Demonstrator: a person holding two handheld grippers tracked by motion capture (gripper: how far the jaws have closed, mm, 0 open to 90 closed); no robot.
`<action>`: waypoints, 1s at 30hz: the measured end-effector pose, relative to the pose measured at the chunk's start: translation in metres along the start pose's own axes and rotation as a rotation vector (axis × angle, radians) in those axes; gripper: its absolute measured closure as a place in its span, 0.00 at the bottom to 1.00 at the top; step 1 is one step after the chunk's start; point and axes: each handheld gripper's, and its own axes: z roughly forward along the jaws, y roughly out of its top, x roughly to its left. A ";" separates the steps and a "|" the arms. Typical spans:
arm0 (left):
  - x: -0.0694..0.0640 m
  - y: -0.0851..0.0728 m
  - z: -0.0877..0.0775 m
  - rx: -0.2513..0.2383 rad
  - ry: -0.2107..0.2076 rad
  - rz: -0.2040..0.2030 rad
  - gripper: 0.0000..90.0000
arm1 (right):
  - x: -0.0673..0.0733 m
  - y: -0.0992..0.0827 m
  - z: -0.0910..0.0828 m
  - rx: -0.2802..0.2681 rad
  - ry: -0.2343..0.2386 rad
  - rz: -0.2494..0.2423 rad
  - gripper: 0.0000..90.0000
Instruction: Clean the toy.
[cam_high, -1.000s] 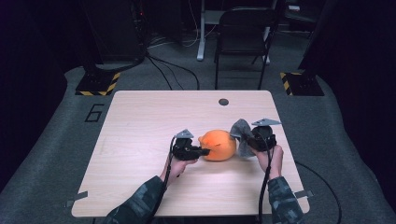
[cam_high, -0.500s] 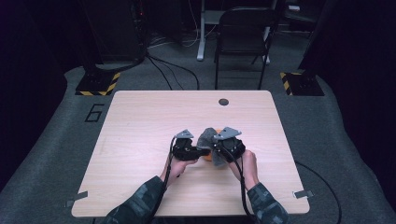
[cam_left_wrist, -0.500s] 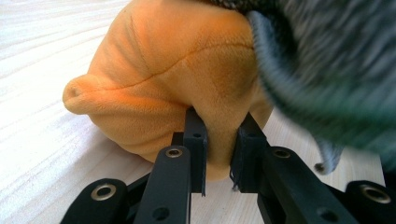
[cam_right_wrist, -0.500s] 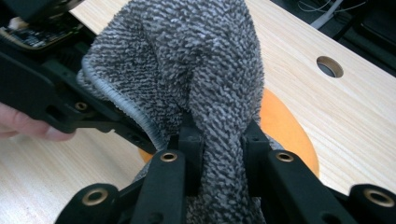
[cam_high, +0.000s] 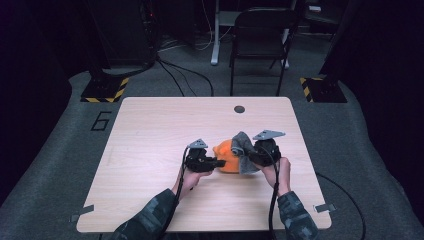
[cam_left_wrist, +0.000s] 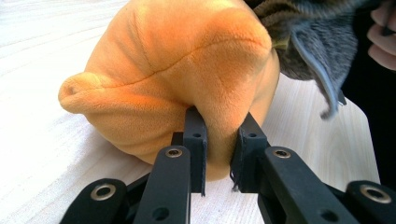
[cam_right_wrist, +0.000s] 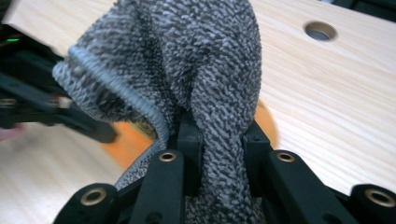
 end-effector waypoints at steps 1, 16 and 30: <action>0.000 0.000 0.000 0.000 0.000 -0.001 0.87 | -0.004 -0.002 0.000 0.003 -0.007 0.013 0.83; 0.003 -0.001 -0.002 -0.003 -0.001 -0.005 0.87 | -0.058 -0.045 0.036 0.185 -0.155 0.162 0.84; 0.000 0.000 0.001 -0.013 -0.004 0.018 0.87 | 0.047 0.024 -0.018 0.023 -0.068 -0.118 0.84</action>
